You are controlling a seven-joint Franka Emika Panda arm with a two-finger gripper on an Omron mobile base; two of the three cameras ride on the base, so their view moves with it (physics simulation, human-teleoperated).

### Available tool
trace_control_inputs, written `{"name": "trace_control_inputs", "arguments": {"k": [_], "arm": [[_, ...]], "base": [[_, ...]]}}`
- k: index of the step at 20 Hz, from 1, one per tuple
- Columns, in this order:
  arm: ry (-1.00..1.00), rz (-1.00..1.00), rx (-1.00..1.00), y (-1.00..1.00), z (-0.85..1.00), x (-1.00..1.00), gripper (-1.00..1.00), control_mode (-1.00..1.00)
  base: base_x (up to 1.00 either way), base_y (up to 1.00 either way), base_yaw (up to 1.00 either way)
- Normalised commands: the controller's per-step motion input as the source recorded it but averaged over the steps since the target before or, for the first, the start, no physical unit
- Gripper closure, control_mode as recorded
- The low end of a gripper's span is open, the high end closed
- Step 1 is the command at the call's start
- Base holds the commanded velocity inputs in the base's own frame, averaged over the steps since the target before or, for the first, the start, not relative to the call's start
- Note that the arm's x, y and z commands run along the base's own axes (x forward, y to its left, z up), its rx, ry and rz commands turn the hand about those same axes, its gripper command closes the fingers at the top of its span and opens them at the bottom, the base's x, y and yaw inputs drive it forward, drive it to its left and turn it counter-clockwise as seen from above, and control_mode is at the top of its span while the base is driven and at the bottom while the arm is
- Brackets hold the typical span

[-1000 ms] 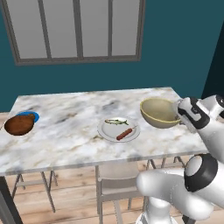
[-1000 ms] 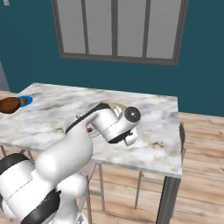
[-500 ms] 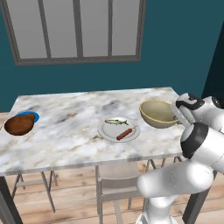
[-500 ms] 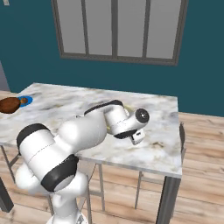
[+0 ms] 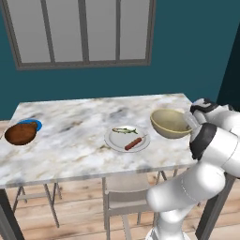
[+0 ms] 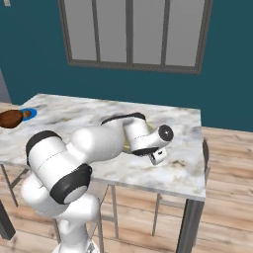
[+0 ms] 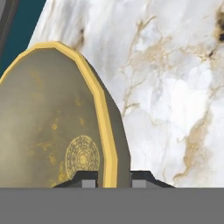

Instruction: Take the smaller bowl and place it next to the appetizer plate on the dining counter , and place the larger bowl next to the plate with cooked food.

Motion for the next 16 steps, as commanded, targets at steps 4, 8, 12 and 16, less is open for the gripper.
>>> {"name": "trace_control_inputs", "arguments": {"k": [4,8,12,16], "arm": [[0.00,0.00,-0.01,0.08,-0.20,0.05,1.00,-1.00],[-0.02,0.00,-0.03,0.07,-0.27,0.01,1.00,-1.00],[0.00,0.00,0.00,0.01,-0.29,0.01,1.00,-1.00],[0.00,0.00,0.00,0.00,-0.28,0.01,1.00,-1.00]], "base": [[0.00,0.00,0.00],[0.00,0.00,0.00],[0.00,0.00,0.00],[0.00,0.00,0.00]]}}
